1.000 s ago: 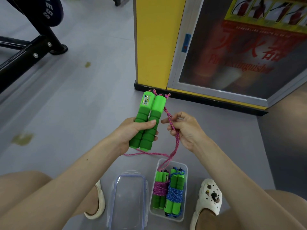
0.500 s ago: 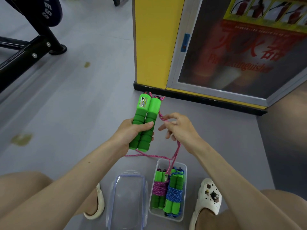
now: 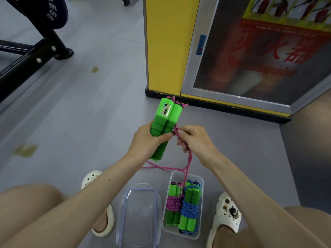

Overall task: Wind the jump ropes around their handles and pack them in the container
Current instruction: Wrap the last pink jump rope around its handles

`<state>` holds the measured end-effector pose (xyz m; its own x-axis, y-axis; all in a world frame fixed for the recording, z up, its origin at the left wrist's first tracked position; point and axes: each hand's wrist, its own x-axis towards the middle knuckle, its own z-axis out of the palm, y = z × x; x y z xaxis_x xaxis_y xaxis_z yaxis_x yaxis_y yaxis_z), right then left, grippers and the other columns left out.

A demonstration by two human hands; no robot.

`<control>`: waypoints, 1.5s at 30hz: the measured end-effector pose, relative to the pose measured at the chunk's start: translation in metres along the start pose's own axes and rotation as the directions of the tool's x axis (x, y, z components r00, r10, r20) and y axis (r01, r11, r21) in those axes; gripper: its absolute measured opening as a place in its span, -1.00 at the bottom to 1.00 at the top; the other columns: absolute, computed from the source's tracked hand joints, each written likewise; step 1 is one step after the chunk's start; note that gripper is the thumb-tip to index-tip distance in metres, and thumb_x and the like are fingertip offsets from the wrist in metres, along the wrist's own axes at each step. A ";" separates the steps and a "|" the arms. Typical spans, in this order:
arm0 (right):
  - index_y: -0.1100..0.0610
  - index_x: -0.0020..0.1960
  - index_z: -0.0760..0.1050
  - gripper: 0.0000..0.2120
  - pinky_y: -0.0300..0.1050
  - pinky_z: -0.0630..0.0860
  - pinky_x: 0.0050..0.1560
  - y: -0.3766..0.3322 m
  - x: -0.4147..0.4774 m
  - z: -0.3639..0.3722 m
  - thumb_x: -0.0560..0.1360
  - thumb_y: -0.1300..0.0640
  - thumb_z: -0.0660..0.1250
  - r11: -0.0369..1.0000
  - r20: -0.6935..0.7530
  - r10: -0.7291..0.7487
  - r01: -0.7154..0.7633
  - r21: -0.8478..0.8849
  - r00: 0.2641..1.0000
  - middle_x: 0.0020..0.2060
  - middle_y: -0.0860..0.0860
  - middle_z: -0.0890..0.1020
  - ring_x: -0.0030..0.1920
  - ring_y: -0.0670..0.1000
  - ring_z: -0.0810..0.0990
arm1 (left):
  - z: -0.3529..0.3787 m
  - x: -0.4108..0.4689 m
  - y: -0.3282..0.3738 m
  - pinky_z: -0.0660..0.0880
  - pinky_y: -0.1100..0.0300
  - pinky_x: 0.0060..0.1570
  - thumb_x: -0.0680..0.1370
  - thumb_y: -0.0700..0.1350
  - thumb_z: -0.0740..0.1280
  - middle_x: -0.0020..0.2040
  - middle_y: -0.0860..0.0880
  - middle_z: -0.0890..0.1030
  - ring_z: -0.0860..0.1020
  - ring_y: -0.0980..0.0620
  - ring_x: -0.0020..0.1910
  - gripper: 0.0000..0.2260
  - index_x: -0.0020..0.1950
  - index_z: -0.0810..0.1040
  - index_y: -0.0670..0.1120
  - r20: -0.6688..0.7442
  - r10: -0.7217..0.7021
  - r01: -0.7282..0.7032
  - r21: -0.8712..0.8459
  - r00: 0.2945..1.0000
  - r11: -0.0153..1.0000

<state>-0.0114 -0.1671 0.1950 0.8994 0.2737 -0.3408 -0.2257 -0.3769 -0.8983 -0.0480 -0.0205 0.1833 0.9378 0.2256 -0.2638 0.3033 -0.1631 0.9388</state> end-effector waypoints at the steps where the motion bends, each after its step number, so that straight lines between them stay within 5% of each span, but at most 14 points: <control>1: 0.30 -0.11 0.56 -0.74 -0.31 0.32 -0.49 0.001 0.000 0.000 0.61 0.21 0.17 1.000 0.001 0.003 -0.003 -0.021 1.000 -0.42 0.06 0.51 -0.51 -0.13 0.35 | 0.001 0.000 -0.001 0.58 -0.01 -0.08 0.43 -0.11 0.48 -0.25 0.00 0.65 0.61 -0.05 -0.22 -0.88 -0.13 0.58 0.06 -0.017 0.034 -0.032 0.071 0.999 0.997; 7: 0.32 -0.09 0.54 -0.72 -0.30 0.24 -0.53 0.001 -0.002 0.000 0.63 0.22 0.11 0.999 0.057 0.030 -0.028 -0.041 0.998 -0.44 0.10 0.52 -0.57 -0.14 0.30 | 0.008 -0.006 0.001 0.31 0.11 -0.30 0.48 0.12 0.39 -0.25 0.04 0.52 0.48 -0.07 -0.23 -0.71 0.02 0.48 -0.05 -0.097 0.261 -0.144 0.628 0.960 0.765; 12: 0.37 0.11 0.47 -0.78 -0.30 0.35 -0.49 0.000 -0.006 0.002 0.60 0.40 0.07 0.986 0.175 0.061 -0.087 0.146 0.983 -0.32 0.12 0.57 -0.49 -0.11 0.46 | 0.011 -0.007 -0.003 0.27 0.14 -0.27 0.55 0.04 0.33 -0.11 0.00 0.61 0.56 -0.13 -0.10 -0.78 0.14 0.49 -0.01 -0.098 0.396 -0.202 0.734 0.913 0.648; 16: 0.37 0.10 0.48 -0.82 -0.31 0.16 -0.49 -0.003 -0.007 -0.006 0.59 0.30 0.17 0.962 0.236 0.065 -0.124 0.244 0.970 -0.35 0.08 0.51 -0.53 -0.14 0.25 | 0.012 -0.006 -0.003 0.26 0.13 -0.30 0.57 -0.02 0.30 -0.09 -0.02 0.61 0.57 -0.14 -0.13 -0.80 0.16 0.49 -0.03 -0.065 0.486 -0.245 0.801 0.872 0.546; 19: 0.21 -0.16 0.53 -0.74 -0.29 0.16 -0.45 -0.004 -0.008 -0.006 0.52 0.01 0.32 0.979 0.209 0.077 -0.113 0.167 0.975 -0.47 -0.02 0.43 -0.50 -0.12 0.21 | 0.014 -0.004 -0.002 0.24 0.14 -0.35 0.56 -0.05 0.32 -0.14 -0.04 0.60 0.57 -0.14 -0.18 -0.81 0.14 0.50 -0.05 -0.046 0.499 -0.238 0.839 0.865 0.490; 22: 0.15 -0.32 0.45 -0.52 -0.28 0.15 -0.50 -0.002 -0.007 0.000 0.42 -0.28 0.30 0.967 0.059 0.186 -0.194 0.165 0.981 -0.51 -0.01 0.41 -0.55 -0.10 0.20 | 0.021 -0.006 -0.008 0.15 0.20 -0.49 0.30 -0.19 0.54 -0.38 -0.07 0.54 0.54 -0.10 -0.42 -0.68 0.02 0.59 -0.10 0.035 0.558 -0.225 0.934 0.829 0.276; 25: 0.16 -0.26 0.43 -0.61 -0.29 0.10 -0.60 0.000 -0.005 0.005 0.49 -0.17 0.28 0.903 -0.021 0.272 -0.247 0.350 0.962 -0.48 0.08 0.43 -0.63 -0.11 0.18 | 0.028 -0.005 -0.013 0.09 0.26 -0.52 0.12 -0.26 0.60 -0.46 -0.06 0.49 0.48 -0.07 -0.51 -0.58 -0.06 0.63 -0.13 0.060 0.632 -0.244 0.947 0.773 0.209; 27: 0.17 -0.29 0.43 -0.64 -0.30 0.10 -0.63 0.001 -0.004 0.007 0.50 -0.10 0.29 0.887 -0.074 0.287 -0.236 0.398 0.955 -0.52 0.08 0.41 -0.66 -0.11 0.17 | 0.030 -0.003 -0.015 0.14 0.23 -0.52 0.15 -0.20 0.61 -0.40 -0.08 0.52 0.51 -0.08 -0.46 -0.55 0.00 0.63 -0.14 0.054 0.664 -0.278 0.931 0.746 0.237; 29: 0.18 -0.31 0.42 -0.65 -0.30 0.10 -0.63 0.000 -0.003 0.005 0.50 -0.06 0.31 0.879 -0.118 0.288 -0.213 0.427 0.950 -0.54 0.08 0.39 -0.66 -0.11 0.17 | 0.032 -0.004 -0.017 0.25 0.18 -0.45 0.30 -0.03 0.57 -0.23 -0.09 0.55 0.55 -0.08 -0.26 -0.48 0.21 0.55 -0.10 0.044 0.606 -0.307 0.890 0.794 0.337; 32: 0.19 -0.29 0.43 -0.67 -0.29 0.12 -0.62 -0.001 -0.002 -0.002 0.50 -0.04 0.31 0.893 -0.131 0.254 -0.180 0.411 0.958 -0.53 0.06 0.36 -0.64 -0.12 0.17 | 0.032 -0.003 -0.006 0.45 0.14 -0.12 0.44 0.13 0.42 0.07 -0.07 0.44 0.45 0.00 0.06 -0.42 0.40 0.32 0.04 0.084 0.266 -0.258 0.633 0.960 0.730; 35: 0.16 -0.32 0.44 -0.67 -0.29 0.11 -0.60 -0.001 -0.001 -0.010 0.49 -0.04 0.32 0.923 -0.095 0.212 -0.167 0.347 0.973 -0.53 0.05 0.35 -0.63 -0.12 0.18 | 0.024 -0.003 0.012 0.54 0.22 -0.10 0.45 -0.01 0.46 0.09 -0.06 0.46 0.54 0.05 -0.02 -0.52 0.28 0.32 0.08 0.161 -0.020 -0.003 0.144 0.987 0.990; 39: 0.12 -0.36 0.46 -0.67 -0.30 0.09 -0.59 0.000 -0.003 -0.014 0.50 -0.04 0.32 0.940 -0.014 0.165 -0.153 0.305 0.986 -0.51 0.05 0.34 -0.61 -0.11 0.17 | 0.008 -0.004 0.014 0.53 0.15 -0.11 0.35 0.19 0.43 0.05 -0.07 0.61 0.62 0.01 -0.05 -0.42 0.28 0.43 -0.01 0.304 -0.232 0.250 -0.021 0.924 0.968; 43: 0.11 -0.38 0.42 -0.65 -0.28 0.06 -0.57 0.000 -0.003 -0.011 0.50 -0.05 0.30 0.941 0.042 0.165 -0.170 0.292 0.985 -0.52 0.02 0.29 -0.58 -0.10 0.14 | 0.002 -0.012 0.009 0.60 0.11 -0.21 0.37 0.16 0.36 0.03 -0.14 0.66 0.67 -0.14 -0.08 -0.44 0.24 0.50 -0.15 0.511 -0.275 0.381 -0.114 0.814 0.917; 45: 0.12 -0.32 0.39 -0.67 -0.27 0.07 -0.56 -0.001 -0.002 -0.009 0.50 -0.07 0.29 0.943 0.024 0.165 -0.165 0.290 0.986 -0.52 0.02 0.26 -0.57 -0.09 0.13 | 0.001 -0.013 0.009 0.61 0.04 -0.13 0.38 0.15 0.37 0.06 -0.20 0.66 0.67 -0.19 -0.07 -0.45 0.24 0.51 -0.17 0.520 -0.251 0.365 -0.127 0.816 0.923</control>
<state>-0.0094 -0.1751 0.1985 0.8404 0.2291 -0.4912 -0.4699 -0.1436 -0.8710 -0.0572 -0.0257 0.1944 0.7771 -0.2747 -0.5662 0.6003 0.0536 0.7980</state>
